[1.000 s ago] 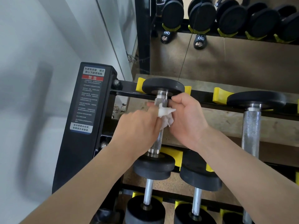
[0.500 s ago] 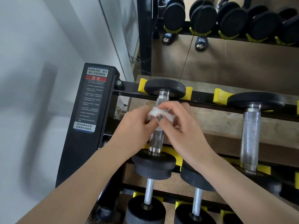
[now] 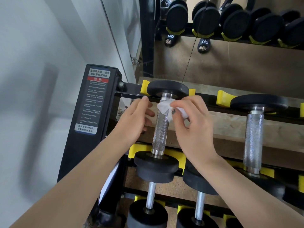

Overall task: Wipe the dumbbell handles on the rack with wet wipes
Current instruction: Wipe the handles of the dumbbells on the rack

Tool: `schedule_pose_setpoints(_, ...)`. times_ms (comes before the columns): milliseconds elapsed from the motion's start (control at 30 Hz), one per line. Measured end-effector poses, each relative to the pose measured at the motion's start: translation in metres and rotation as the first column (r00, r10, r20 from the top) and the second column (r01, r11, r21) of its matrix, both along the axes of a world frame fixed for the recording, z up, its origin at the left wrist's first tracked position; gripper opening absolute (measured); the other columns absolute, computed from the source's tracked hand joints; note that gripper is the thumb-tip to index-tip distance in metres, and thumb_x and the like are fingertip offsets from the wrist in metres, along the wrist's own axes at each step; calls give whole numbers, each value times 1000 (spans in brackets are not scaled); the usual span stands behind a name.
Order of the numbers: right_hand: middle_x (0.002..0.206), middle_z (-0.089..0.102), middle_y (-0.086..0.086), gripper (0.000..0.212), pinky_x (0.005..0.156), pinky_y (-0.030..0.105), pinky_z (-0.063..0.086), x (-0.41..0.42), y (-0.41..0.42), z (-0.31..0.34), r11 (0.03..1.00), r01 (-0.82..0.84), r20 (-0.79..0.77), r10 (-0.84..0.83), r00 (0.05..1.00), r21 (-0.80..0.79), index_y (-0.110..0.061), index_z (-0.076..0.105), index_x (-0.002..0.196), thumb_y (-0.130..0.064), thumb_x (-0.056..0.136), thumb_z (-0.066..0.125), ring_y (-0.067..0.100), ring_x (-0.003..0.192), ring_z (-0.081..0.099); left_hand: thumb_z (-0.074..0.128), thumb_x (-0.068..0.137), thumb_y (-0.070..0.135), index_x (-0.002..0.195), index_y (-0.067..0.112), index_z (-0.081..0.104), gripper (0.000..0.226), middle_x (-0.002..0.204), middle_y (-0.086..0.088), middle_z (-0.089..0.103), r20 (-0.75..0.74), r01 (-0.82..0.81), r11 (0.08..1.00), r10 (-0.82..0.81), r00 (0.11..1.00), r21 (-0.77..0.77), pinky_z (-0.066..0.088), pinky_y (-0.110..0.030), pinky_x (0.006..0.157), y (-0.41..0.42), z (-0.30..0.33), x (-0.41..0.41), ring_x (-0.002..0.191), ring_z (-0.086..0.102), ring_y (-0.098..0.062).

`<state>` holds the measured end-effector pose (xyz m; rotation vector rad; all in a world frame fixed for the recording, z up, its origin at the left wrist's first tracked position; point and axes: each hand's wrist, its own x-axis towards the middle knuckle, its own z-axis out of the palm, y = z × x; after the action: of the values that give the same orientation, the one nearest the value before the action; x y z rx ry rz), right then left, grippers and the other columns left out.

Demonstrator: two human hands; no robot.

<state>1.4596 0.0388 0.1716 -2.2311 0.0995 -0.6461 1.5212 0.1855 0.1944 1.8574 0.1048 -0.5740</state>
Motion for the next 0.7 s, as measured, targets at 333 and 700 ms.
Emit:
schedule_pose_setpoints(333, 107, 62, 7, 21, 85, 13, 44, 11, -9, -5, 990, -125, -4, 125, 992, -67, -6, 69, 112, -2, 92, 63, 11, 100, 57, 36, 107, 51, 112, 14, 60, 45, 112, -5, 63, 297, 395, 885, -457, 838, 247, 44, -33, 98, -23, 22, 53, 103, 58, -11)
schedule_pose_setpoints(700, 103, 64, 6, 17, 67, 30, 53, -23, -6, -15, 941, -337, -88, 333, 939, -30, -2, 73, 108, -1, 92, 67, 14, 85, 63, 34, 108, 46, 95, 3, 44, 46, 79, 4, 37, 348, 375, 906, -423, 837, 197, 34, -24, 71, -21, 15, 52, 68, 37, -2)
